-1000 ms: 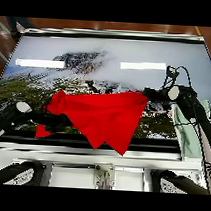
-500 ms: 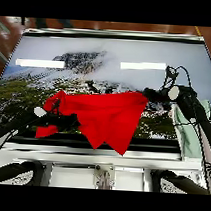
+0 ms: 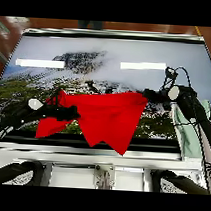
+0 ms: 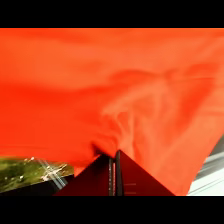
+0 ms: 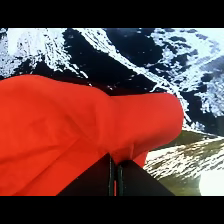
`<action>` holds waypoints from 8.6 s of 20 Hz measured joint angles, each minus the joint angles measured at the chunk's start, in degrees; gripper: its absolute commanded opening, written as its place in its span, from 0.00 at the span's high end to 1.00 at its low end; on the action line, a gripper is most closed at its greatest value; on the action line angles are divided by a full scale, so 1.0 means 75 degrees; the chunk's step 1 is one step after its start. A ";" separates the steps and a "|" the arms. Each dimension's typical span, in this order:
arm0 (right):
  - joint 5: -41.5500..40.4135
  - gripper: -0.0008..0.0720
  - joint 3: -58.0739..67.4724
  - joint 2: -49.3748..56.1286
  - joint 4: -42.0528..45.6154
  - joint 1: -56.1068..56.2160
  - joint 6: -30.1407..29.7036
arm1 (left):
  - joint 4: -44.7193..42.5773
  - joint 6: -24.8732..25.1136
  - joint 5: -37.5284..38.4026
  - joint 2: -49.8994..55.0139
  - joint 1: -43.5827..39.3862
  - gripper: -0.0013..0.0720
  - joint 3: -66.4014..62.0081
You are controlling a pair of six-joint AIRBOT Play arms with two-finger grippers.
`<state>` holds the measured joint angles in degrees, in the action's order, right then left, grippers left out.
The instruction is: Fold the shirts.
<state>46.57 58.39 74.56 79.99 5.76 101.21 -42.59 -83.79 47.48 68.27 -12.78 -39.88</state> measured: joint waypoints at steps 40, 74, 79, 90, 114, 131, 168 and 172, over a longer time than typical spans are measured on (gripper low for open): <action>0.2652 0.90 0.2736 -0.1215 0.2745 0.0006 -0.0475 | -0.7385 -0.2844 0.2241 -0.2690 0.0227 0.93 -0.4651; 0.4106 0.22 0.0997 0.0411 -0.1594 -0.3730 -0.2716 | -0.1580 0.1274 0.3474 0.1547 0.4485 0.23 -0.1037; 0.3943 0.22 0.0851 0.0408 -0.1766 -0.3818 -0.2786 | -0.1256 0.1408 0.2763 0.2037 0.3914 0.26 -0.0723; 0.4538 0.07 0.0816 0.1393 -0.1795 -0.3835 -0.2923 | -0.0711 0.1463 0.1988 0.2270 0.3182 0.93 -0.0653; 0.4258 0.91 0.1647 0.1667 -0.2608 -0.2267 -0.3494 | -0.0682 0.1687 0.2664 0.0723 0.3226 0.93 -0.3433; 0.2605 0.90 0.6452 -0.5196 0.0119 -0.2279 -0.2868 | -0.2232 0.0679 0.2471 -0.3908 0.3235 0.93 -1.0357; -0.3203 0.90 0.2124 0.3037 -0.0388 -0.0816 -0.1518 | -0.1935 0.1480 -0.1792 0.3343 0.2110 0.93 -0.4712; -0.2419 0.90 0.2136 0.2827 -0.0420 -0.0816 -0.1515 | -0.2259 0.1498 -0.0749 0.3226 0.2355 0.93 -0.4736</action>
<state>28.42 74.41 95.77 76.84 -0.36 89.84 -59.53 -72.55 41.87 92.47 4.89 -75.40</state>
